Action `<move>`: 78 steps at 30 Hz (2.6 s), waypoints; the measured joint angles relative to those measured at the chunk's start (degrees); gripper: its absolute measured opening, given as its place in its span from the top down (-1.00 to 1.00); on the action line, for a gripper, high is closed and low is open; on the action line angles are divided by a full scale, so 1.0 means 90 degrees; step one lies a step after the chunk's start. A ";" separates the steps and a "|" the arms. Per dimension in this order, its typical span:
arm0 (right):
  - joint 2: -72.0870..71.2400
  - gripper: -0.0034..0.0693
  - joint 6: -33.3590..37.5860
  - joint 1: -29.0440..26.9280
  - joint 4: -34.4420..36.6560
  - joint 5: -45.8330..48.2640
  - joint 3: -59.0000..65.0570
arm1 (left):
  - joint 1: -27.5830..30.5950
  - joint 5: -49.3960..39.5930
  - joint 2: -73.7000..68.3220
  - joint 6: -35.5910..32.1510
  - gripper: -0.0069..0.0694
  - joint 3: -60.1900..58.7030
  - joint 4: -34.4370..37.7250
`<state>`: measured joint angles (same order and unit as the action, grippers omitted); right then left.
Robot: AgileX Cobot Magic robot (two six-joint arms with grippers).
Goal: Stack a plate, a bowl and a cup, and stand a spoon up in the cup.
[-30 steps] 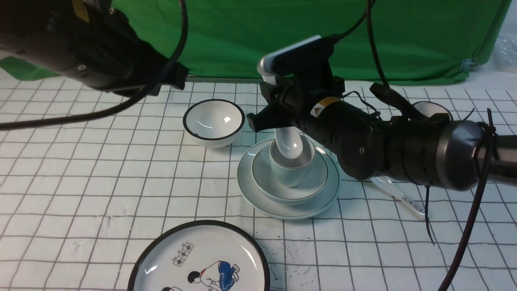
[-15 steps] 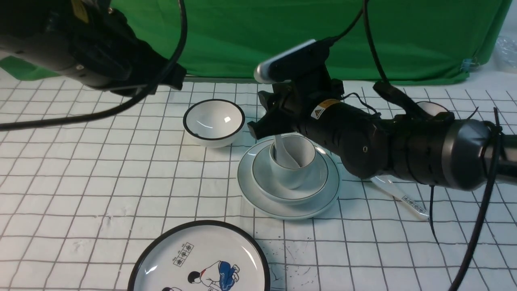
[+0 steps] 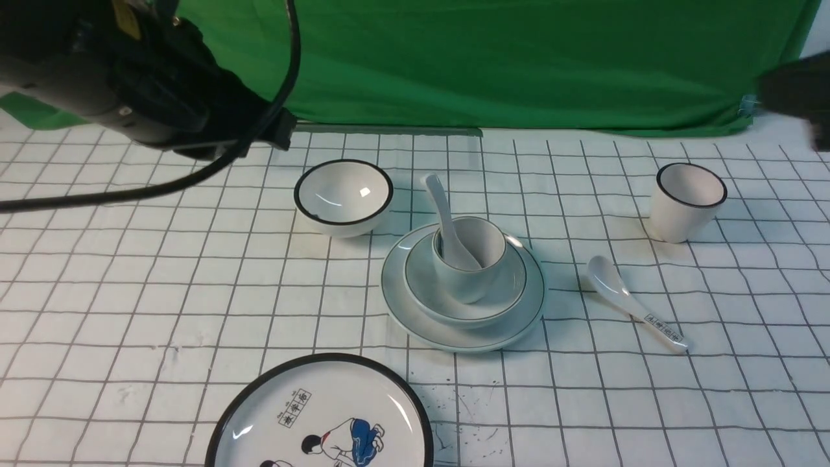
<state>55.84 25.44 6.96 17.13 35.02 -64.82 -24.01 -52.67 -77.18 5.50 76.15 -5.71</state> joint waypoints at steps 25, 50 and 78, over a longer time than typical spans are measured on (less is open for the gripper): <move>-0.6198 0.58 -0.1715 -0.1274 -0.0080 -0.5216 0.5840 | 0.0000 0.5781 0.6182 0.0351 0.82 -0.6268 0.0866; -0.6198 0.41 -0.1715 -0.1274 -0.0080 -0.5235 0.5840 | 0.0974 0.6250 0.7394 -0.0612 0.82 -0.8144 0.1067; -0.6198 0.26 -0.1717 -0.1275 -0.0080 -0.5235 0.5840 | 0.2604 0.4433 0.8229 -0.1631 0.82 -0.8506 0.1620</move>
<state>0.06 9.99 -4.52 16.40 -12.10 -12.26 -0.58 -12.78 -3.12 -9.18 -0.40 8.88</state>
